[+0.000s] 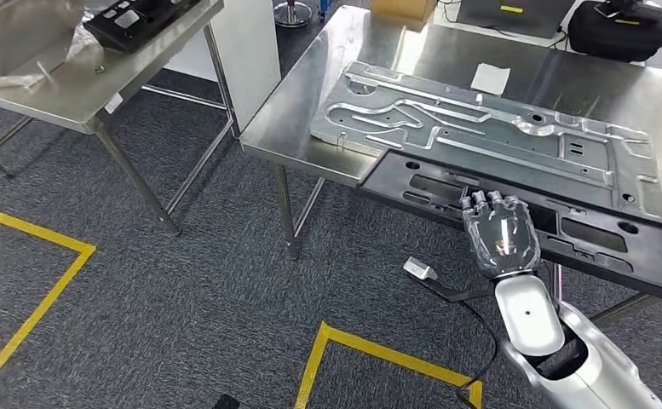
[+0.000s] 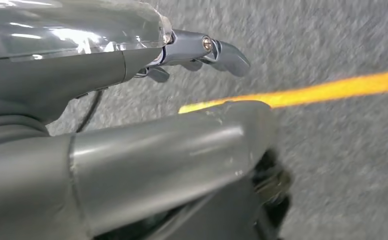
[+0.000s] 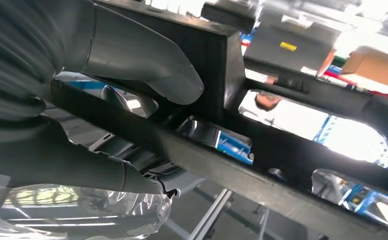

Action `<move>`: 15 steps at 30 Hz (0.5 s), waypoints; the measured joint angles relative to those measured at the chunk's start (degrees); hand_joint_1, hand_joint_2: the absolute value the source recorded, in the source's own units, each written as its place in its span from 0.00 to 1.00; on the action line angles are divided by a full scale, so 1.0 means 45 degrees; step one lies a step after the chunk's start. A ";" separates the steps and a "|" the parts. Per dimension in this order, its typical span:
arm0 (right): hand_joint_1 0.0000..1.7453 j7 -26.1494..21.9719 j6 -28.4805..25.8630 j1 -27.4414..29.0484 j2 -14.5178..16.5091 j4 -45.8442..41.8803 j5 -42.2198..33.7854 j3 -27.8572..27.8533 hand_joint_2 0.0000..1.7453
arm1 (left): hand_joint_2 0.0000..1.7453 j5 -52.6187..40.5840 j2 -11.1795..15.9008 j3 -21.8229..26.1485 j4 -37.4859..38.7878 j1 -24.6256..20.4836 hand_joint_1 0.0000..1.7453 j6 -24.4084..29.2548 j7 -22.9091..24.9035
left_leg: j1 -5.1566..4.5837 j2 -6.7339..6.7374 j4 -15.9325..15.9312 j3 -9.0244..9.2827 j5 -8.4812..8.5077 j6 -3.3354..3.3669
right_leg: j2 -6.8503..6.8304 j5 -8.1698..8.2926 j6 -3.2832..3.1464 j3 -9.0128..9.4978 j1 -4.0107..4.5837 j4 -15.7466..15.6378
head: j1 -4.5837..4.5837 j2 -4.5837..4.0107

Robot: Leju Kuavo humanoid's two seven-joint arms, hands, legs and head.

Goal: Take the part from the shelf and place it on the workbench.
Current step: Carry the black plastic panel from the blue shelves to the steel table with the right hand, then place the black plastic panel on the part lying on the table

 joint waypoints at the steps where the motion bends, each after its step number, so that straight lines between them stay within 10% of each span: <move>1: 1.00 0.0006 -0.0017 0.0079 -0.0073 -0.0045 0.0001 -0.0103 1.00 | 0.00 0.0006 0.0001 0.0000 -0.0001 -0.0022 0.00 0.0000 -0.0004 | -0.0001 0.0000 -0.0060 0.0156 -0.0103 0.0041 | 0.0001 -0.0214 0.0049 -0.0589 0.0002 0.0749 | 0.0015 -0.0001; 5: 1.00 0.0106 -0.0024 0.0666 -0.0348 -0.0143 0.0001 -0.0478 1.00 | 0.00 0.0041 0.0001 0.0000 -0.0001 0.0030 0.00 -0.0004 -0.0004 | 0.0004 -0.0096 -0.0110 0.0922 -0.0709 0.0028 | -0.0012 -0.1032 0.0149 -0.2070 -0.0026 0.1369 | 0.0023 0.0001; 10: 1.00 0.0692 0.0042 0.1139 -0.0628 -0.0205 -0.0002 -0.0766 1.00 | 0.00 0.0161 0.0002 0.0005 0.0002 0.0053 0.00 -0.0015 -0.0017 | -0.0056 -0.0154 -0.0057 0.1760 -0.1569 -0.0248 | -0.0070 0.2229 -0.0148 -0.1952 0.0048 -0.1528 | 0.0039 -0.0001; 15: 1.00 0.1405 0.0118 0.1460 -0.0795 -0.0340 0.0001 -0.0875 1.00 | 0.00 0.0216 0.0040 0.0005 -0.0001 -0.0035 0.00 -0.0018 -0.0033 | -0.0030 -0.0078 0.1697 0.1088 -0.1562 -0.0593 | -0.0003 0.1791 -0.0602 -0.1390 0.0007 -0.1624 | -0.0009 0.0001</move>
